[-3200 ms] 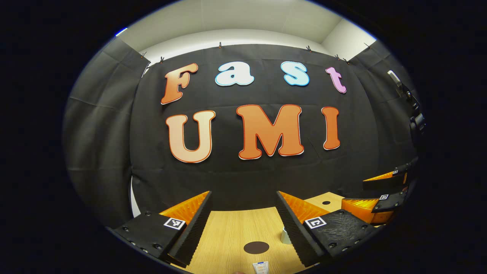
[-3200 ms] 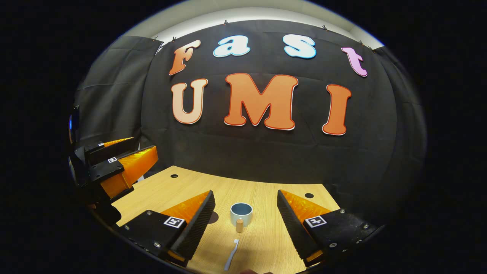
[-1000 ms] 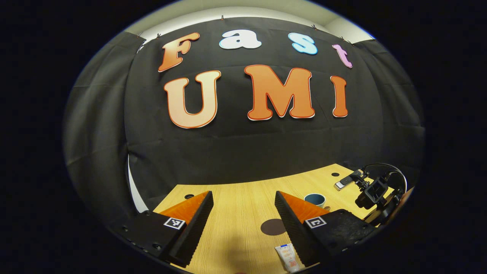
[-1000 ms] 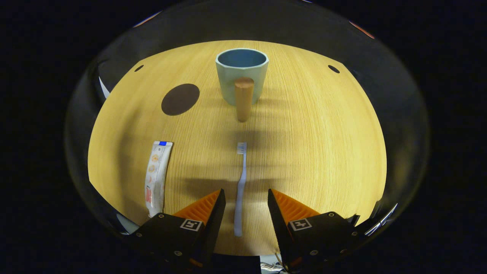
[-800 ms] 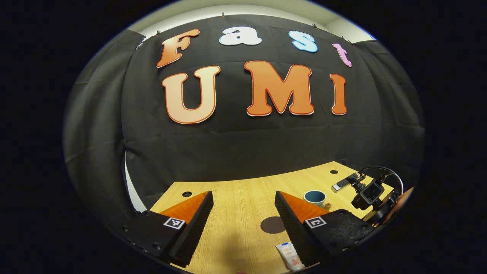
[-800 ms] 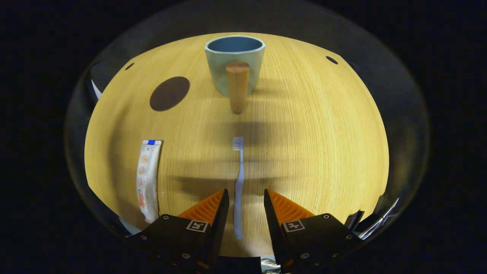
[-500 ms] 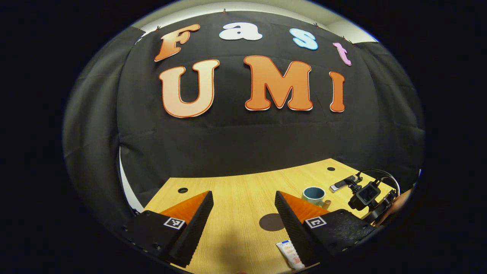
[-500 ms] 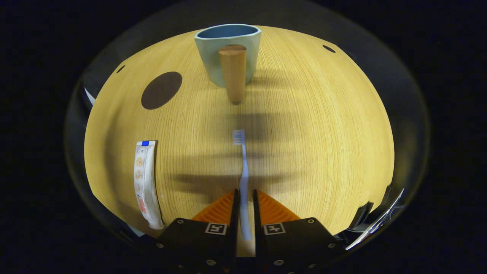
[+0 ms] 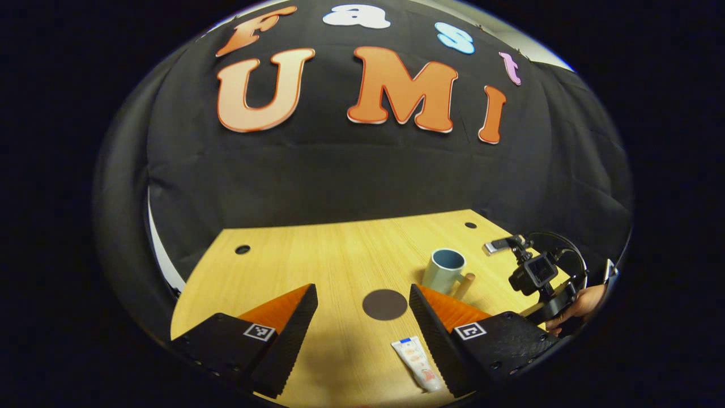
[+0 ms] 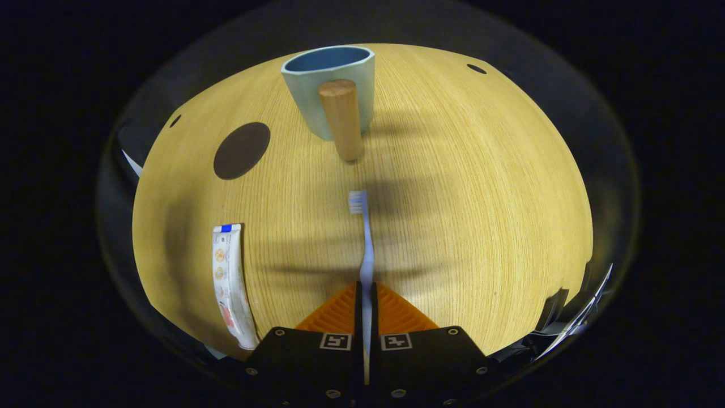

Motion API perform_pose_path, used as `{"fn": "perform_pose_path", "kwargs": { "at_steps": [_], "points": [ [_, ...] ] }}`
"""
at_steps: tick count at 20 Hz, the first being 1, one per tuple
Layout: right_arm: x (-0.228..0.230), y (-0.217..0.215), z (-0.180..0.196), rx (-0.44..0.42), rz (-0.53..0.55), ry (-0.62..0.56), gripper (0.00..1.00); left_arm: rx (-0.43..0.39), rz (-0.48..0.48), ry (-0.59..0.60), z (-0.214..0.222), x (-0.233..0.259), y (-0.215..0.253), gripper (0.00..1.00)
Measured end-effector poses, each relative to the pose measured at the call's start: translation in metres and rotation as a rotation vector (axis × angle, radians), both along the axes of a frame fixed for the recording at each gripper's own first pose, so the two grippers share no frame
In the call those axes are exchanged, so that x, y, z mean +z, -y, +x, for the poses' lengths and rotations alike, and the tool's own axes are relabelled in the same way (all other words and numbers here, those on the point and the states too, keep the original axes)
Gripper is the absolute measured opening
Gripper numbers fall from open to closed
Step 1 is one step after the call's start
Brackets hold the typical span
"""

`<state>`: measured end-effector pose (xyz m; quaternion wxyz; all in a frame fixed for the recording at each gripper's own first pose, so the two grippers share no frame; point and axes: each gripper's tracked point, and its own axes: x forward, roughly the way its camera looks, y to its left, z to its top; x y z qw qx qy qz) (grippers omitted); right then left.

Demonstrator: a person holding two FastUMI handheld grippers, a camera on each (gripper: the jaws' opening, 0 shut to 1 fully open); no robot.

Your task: Put the toothbrush and toothpaste on the desktop into the cup, then pick up the cup and place it on the coaster on the desktop.

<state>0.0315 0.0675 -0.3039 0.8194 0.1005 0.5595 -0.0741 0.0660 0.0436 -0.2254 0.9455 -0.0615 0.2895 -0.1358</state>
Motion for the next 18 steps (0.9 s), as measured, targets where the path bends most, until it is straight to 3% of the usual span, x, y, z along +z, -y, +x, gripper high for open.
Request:
{"fn": "perform_pose_path", "kwargs": {
  "at_steps": [12, 18],
  "points": [
    [0.093, 0.026, 0.017, 0.005, -0.024, 0.239, 0.05, -0.156, -0.046, -0.534, -0.057, -0.087, 0.060, 0.98],
    [0.129, 0.038, 0.038, 0.047, -0.004, 0.347, 0.05, -0.124, -0.053, -0.812, -0.090, -0.125, 0.082, 0.98]
  ]
}}
